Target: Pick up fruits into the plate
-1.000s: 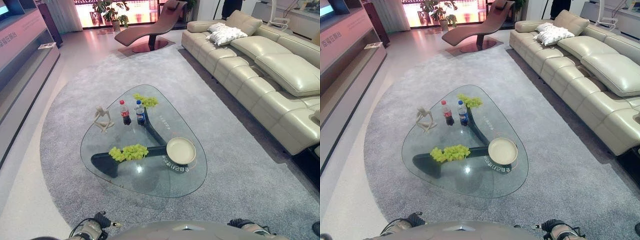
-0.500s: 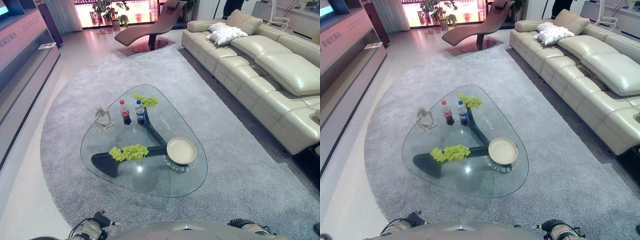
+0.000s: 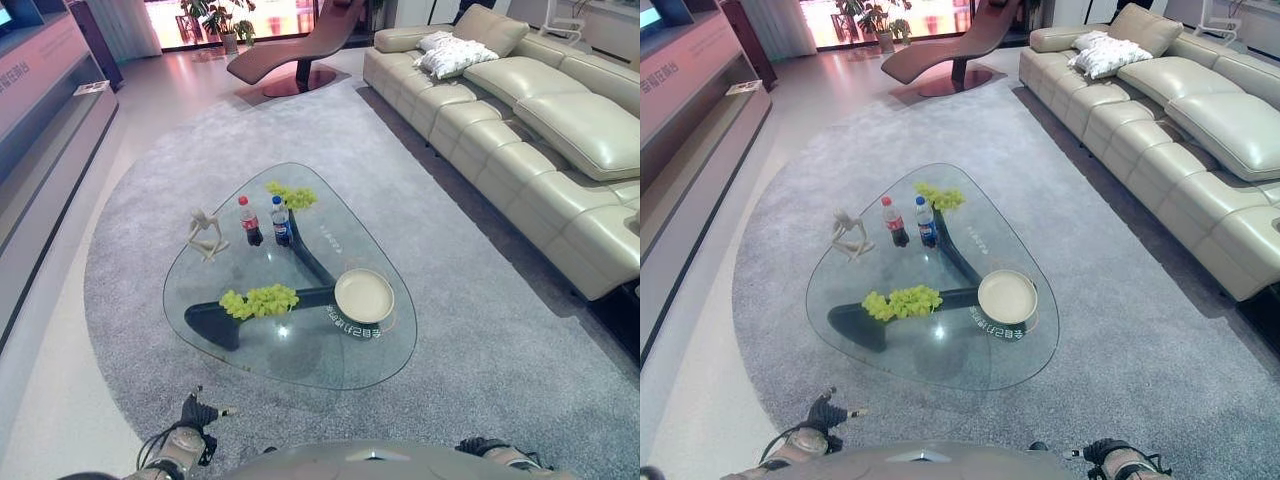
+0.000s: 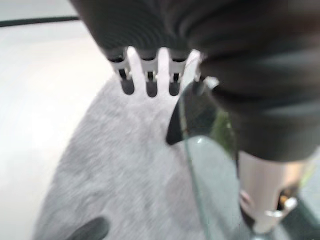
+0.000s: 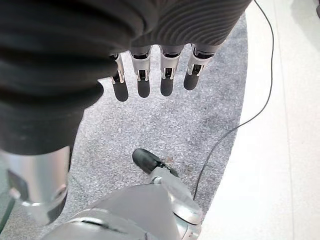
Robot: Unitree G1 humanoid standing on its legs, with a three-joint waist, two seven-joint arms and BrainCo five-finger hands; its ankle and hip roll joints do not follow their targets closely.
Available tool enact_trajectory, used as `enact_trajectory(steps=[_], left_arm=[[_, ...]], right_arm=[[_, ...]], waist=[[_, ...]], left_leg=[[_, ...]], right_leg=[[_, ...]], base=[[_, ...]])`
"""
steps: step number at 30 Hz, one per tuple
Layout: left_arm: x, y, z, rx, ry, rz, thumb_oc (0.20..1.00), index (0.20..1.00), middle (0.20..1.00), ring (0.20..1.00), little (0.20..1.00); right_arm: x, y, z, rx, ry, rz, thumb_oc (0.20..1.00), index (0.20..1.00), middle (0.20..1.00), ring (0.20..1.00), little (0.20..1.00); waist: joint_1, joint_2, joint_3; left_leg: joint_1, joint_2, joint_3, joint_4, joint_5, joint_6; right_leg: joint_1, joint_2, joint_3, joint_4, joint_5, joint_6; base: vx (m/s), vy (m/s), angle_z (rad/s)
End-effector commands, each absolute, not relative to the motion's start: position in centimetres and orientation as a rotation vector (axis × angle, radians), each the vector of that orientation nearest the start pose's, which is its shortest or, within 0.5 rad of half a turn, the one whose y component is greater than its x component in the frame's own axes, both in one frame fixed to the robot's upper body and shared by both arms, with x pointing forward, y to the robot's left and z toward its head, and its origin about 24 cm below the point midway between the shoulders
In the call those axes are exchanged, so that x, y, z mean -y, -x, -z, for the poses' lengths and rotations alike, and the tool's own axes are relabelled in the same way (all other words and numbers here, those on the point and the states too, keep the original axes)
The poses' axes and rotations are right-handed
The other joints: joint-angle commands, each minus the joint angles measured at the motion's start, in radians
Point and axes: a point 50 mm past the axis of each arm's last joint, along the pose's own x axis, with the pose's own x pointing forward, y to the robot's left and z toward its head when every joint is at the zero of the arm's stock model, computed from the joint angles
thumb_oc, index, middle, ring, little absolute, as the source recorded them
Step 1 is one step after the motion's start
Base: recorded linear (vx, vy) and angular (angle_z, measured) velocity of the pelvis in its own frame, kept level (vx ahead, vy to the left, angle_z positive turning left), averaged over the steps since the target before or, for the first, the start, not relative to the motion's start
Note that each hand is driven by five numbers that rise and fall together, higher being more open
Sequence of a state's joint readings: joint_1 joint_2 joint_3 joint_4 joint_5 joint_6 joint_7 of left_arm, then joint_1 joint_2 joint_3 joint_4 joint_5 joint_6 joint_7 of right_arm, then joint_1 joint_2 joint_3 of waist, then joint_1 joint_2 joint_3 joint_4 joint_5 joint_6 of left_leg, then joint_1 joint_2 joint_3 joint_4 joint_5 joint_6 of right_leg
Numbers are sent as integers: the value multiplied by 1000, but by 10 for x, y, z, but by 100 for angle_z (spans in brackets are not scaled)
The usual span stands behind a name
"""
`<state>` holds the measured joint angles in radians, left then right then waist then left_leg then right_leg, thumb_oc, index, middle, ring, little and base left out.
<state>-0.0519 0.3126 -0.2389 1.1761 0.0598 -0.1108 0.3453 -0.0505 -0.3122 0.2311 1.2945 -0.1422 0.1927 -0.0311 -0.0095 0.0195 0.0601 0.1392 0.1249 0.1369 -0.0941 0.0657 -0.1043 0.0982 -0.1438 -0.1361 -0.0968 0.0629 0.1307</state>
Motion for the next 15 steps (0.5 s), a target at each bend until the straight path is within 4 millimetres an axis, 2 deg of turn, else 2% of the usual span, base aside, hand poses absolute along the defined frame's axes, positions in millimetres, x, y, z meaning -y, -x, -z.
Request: enact_trajectory(steps=[1,3,4,6,8,9,12,13,14,15], left_arm=[[-287,-198,89,-635,-746,-404,1000,1000,1000,1000,1000],[-290,-207,80,-585,-756,-439,1000,1000,1000,1000,1000],[-297,-225,60,-490,-775,-486,1000,1000,1000,1000,1000],[-302,-249,33,-365,-809,-530,1000,1000,1000,1000,1000],[-307,-265,11,-270,-841,-558,1000,1000,1000,1000,1000],[-307,-267,8,-252,-858,-559,1000,1000,1000,1000,1000],[-314,-286,-28,-102,-1089,-520,1000,1000,1000,1000,1000],[-315,-294,-41,-62,-1142,-509,1000,1000,1000,1000,1000],[-316,-297,-46,-47,-1158,-507,1000,1000,1000,1000,1000],[-319,-307,-65,-2,-1211,-511,1000,1000,1000,1000,1000]], right_arm=[[282,-102,147,-1430,640,20,1000,1000,1000,1000,1000],[284,-102,146,-1425,632,37,1000,1000,1000,1000,1000],[287,-107,143,-1396,621,71,1000,1000,1000,1000,1000],[291,-117,139,-1348,626,103,1000,1000,1000,1000,1000],[297,-121,135,-1324,630,134,1000,1000,1000,1000,1000],[298,-121,135,-1325,630,143,1000,1000,1000,1000,1000],[307,-117,132,-1325,622,179,1000,1000,1000,1000,1000],[309,-120,130,-1313,619,190,1000,1000,1000,1000,1000],[310,-121,129,-1308,616,196,1000,1000,1000,1000,1000],[313,-129,125,-1286,610,212,1000,1000,1000,1000,1000]], waist=[[-19,-8,65],[-21,-4,72],[-23,1,87],[-29,7,115],[-37,8,141],[-39,7,145],[-55,0,184],[-59,1,203],[-60,1,211],[-65,6,240]], left_leg=[[-2,-22,23,20,-116,39],[-9,-22,24,21,-115,38],[-27,-22,24,25,-111,38],[-57,-23,27,26,-105,37],[-77,-24,31,21,-99,36],[-81,-24,32,20,-98,36],[-119,-28,41,17,-88,36],[-144,-29,41,20,-81,36],[-153,-30,42,21,-78,36],[-183,-31,44,27,-67,35]], right_leg=[[25,1,-39,41,-88,2],[17,0,-36,42,-87,2],[-4,-2,-29,47,-84,2],[-39,-3,-22,51,-77,0],[-62,-1,-16,51,-72,2],[-65,0,-14,50,-71,2],[-110,3,4,59,-65,5],[-139,3,13,71,-63,3],[-151,3,15,77,-63,2],[-184,5,20,95,-62,-2]], base=[[-11,29,-7],[-34,36,-4],[-133,58,-7],[-193,55,-10],[-108,28,-5],[-48,1,-6],[-122,-25,-9],[-180,-24,-11],[-238,-9,-11],[-232,9,-7]])
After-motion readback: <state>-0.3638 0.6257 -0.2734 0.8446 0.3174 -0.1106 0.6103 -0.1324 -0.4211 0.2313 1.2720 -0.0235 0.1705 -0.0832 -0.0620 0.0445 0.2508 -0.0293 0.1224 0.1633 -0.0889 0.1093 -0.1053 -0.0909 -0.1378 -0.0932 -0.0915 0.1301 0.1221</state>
